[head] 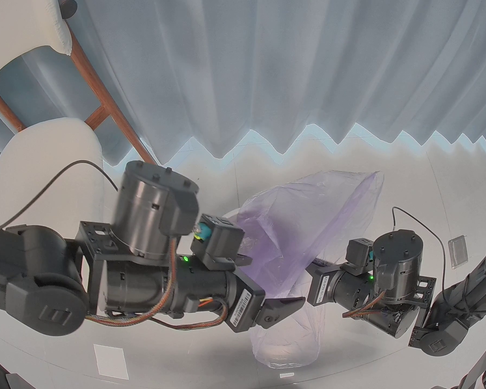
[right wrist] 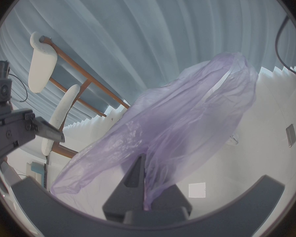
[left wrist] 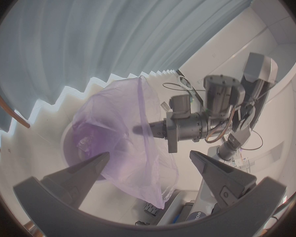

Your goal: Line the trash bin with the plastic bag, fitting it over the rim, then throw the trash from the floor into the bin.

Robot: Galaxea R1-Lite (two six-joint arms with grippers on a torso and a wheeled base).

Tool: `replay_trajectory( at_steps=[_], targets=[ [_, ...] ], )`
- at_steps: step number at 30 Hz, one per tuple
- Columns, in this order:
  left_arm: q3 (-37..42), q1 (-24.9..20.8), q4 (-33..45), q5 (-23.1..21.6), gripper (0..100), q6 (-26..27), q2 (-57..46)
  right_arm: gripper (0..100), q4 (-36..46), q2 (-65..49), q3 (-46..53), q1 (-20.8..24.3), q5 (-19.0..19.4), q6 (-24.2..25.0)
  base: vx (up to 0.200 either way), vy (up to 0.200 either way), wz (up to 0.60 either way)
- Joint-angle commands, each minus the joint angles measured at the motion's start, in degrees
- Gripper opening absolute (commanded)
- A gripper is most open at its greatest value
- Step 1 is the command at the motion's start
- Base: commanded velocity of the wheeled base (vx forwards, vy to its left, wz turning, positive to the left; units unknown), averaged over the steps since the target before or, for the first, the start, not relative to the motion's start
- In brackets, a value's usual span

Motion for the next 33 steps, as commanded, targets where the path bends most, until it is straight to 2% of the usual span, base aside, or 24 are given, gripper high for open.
replay_trajectory(
  at_steps=[1, 5, 8, 11, 18, 25, 33],
  targets=[
    [0.78, -0.87, -0.01, 0.12, 100, 1.53, 3.02, 0, -0.7, 1.09, -0.17, 0.01, 0.0, 1.22, 0.0, 0.0, 0.0],
    [1.92, -0.51, -0.01, 0.12, 100, 2.32, 3.55, 0, -0.7, 0.91, -0.52, 0.01, 0.0, 1.57, 0.0, 0.0, 0.0],
    [4.03, 0.37, -0.1, 0.2, 100, 6.01, 3.9, 0, -0.7, 1.09, -0.43, -0.08, -0.08, 1.74, 0.0, 0.0, 0.0],
    [4.3, 0.63, -0.19, 0.29, 100, 6.89, 3.99, 0, -0.79, 1.0, -0.52, 0.01, -0.08, 1.92, 0.0, 0.0, 0.0],
    [-0.01, -0.43, -0.45, 5.56, 100, 7.5, 9.7, 0, -0.79, 1.09, -1.05, 0.01, -0.08, 2.36, 0.0, 0.0, 0.0],
    [-2.65, -1.48, -0.54, 8.64, 100, 7.42, 13.13, 0, -0.7, 1.0, -1.22, 0.01, -0.17, 2.62, 0.0, 0.0, 0.0],
    [-6.78, 0.72, -3.88, 12.33, 100, 6.89, 16.03, 0, -0.7, 0.65, -0.61, 1.16, -0.35, 2.54, 0.0, 0.0, 0.0]
  ],
)
